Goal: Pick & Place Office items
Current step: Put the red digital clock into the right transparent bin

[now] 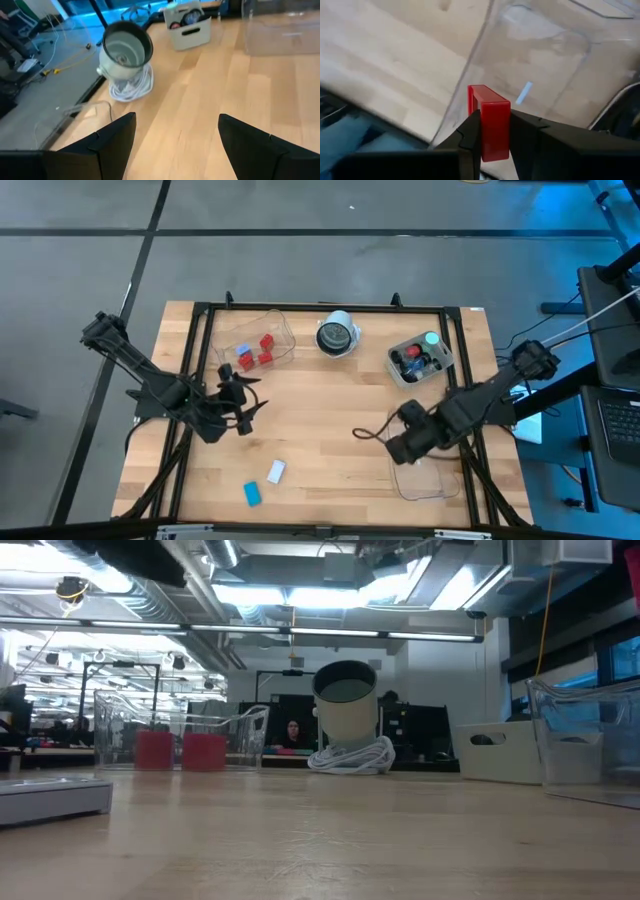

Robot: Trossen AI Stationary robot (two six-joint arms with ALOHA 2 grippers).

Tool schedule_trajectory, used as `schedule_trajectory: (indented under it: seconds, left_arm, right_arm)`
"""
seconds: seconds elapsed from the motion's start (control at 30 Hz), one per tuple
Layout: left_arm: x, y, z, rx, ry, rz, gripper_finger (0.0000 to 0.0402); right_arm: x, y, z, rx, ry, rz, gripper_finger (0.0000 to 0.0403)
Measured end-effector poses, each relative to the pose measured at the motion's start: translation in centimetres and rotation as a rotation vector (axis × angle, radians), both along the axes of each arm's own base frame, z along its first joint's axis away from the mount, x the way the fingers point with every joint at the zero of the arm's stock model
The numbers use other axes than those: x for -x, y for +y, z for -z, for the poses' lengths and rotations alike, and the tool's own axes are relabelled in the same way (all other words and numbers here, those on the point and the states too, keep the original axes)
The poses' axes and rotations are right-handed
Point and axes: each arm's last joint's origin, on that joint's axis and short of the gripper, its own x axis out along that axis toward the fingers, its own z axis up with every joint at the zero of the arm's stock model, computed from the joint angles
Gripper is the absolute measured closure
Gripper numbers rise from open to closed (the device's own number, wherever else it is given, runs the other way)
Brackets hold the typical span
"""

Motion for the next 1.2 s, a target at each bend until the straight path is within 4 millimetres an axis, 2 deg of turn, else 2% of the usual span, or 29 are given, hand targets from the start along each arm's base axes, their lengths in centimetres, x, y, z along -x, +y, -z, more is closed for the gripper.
schedule_trajectory:
  seconds: [0.2,0.73,0.87,1.2]
  left_arm:
    - [0.4,0.3,2.0,0.025,0.015,-0.035,0.0121]
    - [0.7,0.4,3.8,0.100,0.050,-0.031,0.0121]
    - [0.7,0.4,3.9,0.106,0.053,-0.027,0.0121]
    - [0.7,0.4,3.9,0.108,0.056,-0.024,0.0121]
  right_arm:
    - [-0.9,1.5,2.7,0.061,0.134,0.019,0.0332]
    - [-3.7,3.4,9.5,0.239,0.324,0.002,0.0333]
    - [-3.8,3.6,10.1,0.247,0.337,-0.005,0.0332]
    - [-3.9,3.6,10.1,0.257,0.326,0.002,0.0320]
